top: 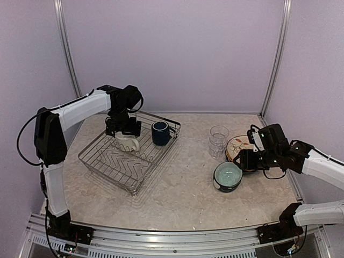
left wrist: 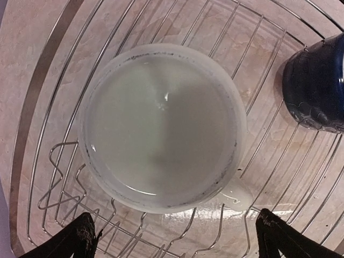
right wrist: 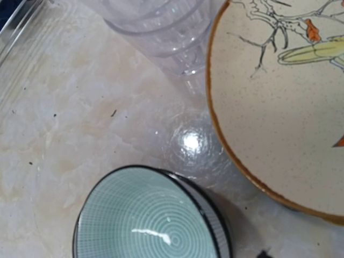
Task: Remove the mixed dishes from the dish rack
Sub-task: Grab the cup from the dish rack.
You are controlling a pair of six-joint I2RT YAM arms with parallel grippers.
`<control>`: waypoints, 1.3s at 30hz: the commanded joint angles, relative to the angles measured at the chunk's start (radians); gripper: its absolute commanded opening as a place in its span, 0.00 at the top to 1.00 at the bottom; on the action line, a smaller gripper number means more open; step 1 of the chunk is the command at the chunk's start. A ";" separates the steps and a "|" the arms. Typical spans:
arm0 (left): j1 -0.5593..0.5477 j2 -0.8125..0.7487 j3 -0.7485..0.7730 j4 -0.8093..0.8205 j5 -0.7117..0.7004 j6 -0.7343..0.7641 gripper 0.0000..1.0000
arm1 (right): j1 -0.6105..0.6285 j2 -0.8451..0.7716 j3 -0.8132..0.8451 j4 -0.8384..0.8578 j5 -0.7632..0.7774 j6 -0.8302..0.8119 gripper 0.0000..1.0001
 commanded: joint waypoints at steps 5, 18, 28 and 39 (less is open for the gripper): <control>-0.001 0.003 -0.045 0.063 0.075 -0.330 0.01 | -0.007 -0.002 -0.020 0.025 -0.010 0.004 0.34; -0.012 0.162 0.117 0.063 -0.016 -0.264 0.13 | -0.006 -0.033 -0.040 0.022 -0.010 0.023 0.33; -0.009 0.191 0.111 0.086 -0.004 -0.146 0.51 | -0.007 -0.016 -0.024 0.023 -0.011 0.019 0.33; 0.023 0.137 -0.003 0.222 0.054 -0.087 0.70 | -0.007 0.022 -0.006 0.040 -0.032 0.018 0.33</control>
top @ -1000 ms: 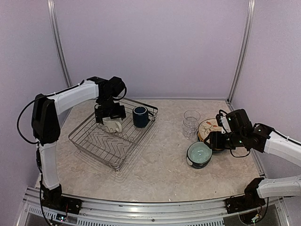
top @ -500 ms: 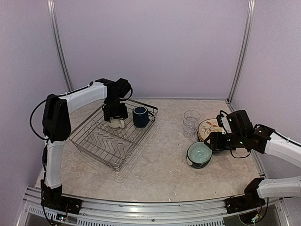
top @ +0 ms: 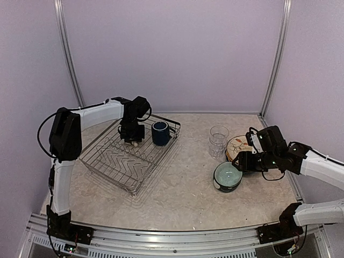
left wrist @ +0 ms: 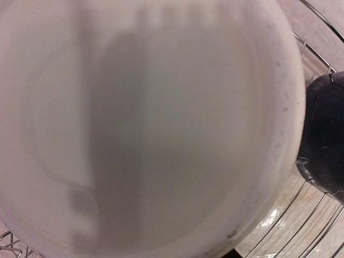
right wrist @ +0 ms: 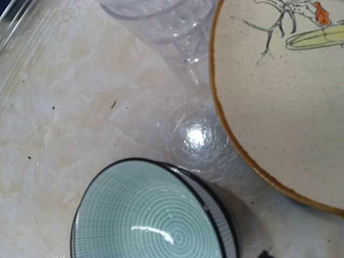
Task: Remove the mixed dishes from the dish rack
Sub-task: Grab the cup from the dish rack.
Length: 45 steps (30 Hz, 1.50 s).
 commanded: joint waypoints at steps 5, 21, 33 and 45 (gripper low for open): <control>0.029 -0.042 -0.045 0.112 -0.005 0.050 0.61 | -0.007 0.001 0.016 0.011 -0.012 0.008 0.32; 0.049 -0.070 -0.085 0.142 -0.014 0.084 0.90 | -0.007 0.018 0.042 -0.006 0.000 0.003 0.32; 0.057 -0.230 -0.176 0.166 0.029 0.081 1.00 | -0.007 0.016 0.074 -0.028 0.022 -0.005 0.32; 0.105 -0.411 -0.243 0.226 0.224 0.040 1.00 | -0.007 0.022 0.095 -0.007 0.001 -0.007 0.32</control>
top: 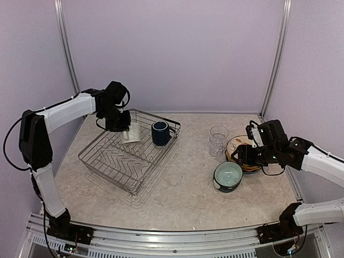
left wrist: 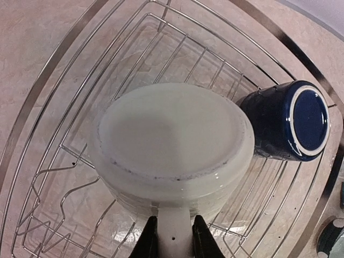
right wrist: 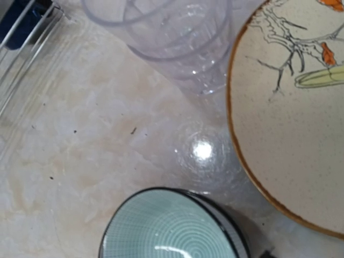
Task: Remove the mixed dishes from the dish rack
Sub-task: Grab the cup from the dish rack.
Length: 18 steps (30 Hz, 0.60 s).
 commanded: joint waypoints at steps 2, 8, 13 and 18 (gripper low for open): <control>0.017 -0.071 0.001 0.069 0.091 -0.019 1.00 | -0.008 0.012 0.033 -0.004 -0.007 -0.011 0.32; 0.021 -0.035 0.006 0.061 0.144 -0.023 1.00 | -0.008 0.019 0.040 -0.002 -0.012 -0.015 0.32; 0.024 0.011 0.030 0.067 0.145 -0.007 1.00 | -0.008 0.016 0.043 -0.011 0.004 -0.018 0.31; 0.025 0.091 0.123 -0.006 0.187 0.018 1.00 | -0.007 0.007 0.043 -0.012 0.014 -0.018 0.31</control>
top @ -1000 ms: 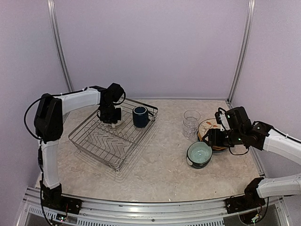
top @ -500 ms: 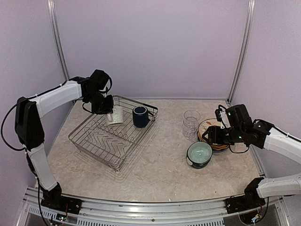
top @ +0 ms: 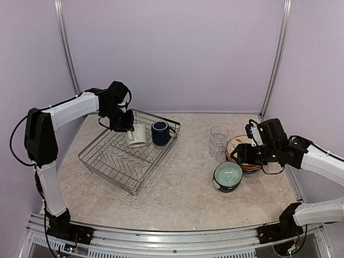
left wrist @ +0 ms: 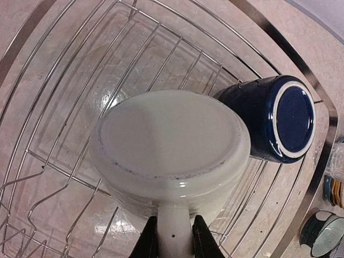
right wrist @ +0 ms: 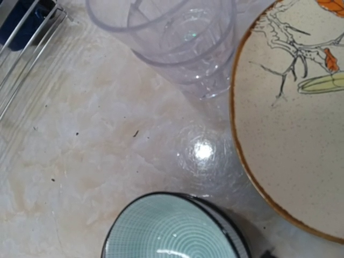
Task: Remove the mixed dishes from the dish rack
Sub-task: Grab the cup from the dish rack.
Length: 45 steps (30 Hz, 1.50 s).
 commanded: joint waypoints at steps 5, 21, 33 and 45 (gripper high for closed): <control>0.004 0.081 0.092 -0.019 0.038 0.041 0.95 | -0.007 -0.013 0.008 -0.001 0.013 -0.008 0.31; 0.000 0.159 0.145 -0.075 0.031 0.066 0.83 | -0.007 -0.032 -0.015 0.005 0.009 0.002 0.31; 0.017 0.138 0.158 -0.068 0.034 0.060 1.00 | -0.007 -0.030 0.005 -0.012 0.035 -0.012 0.30; 0.072 -0.011 0.112 0.001 0.173 -0.006 1.00 | -0.008 0.043 0.078 0.025 0.071 -0.083 0.29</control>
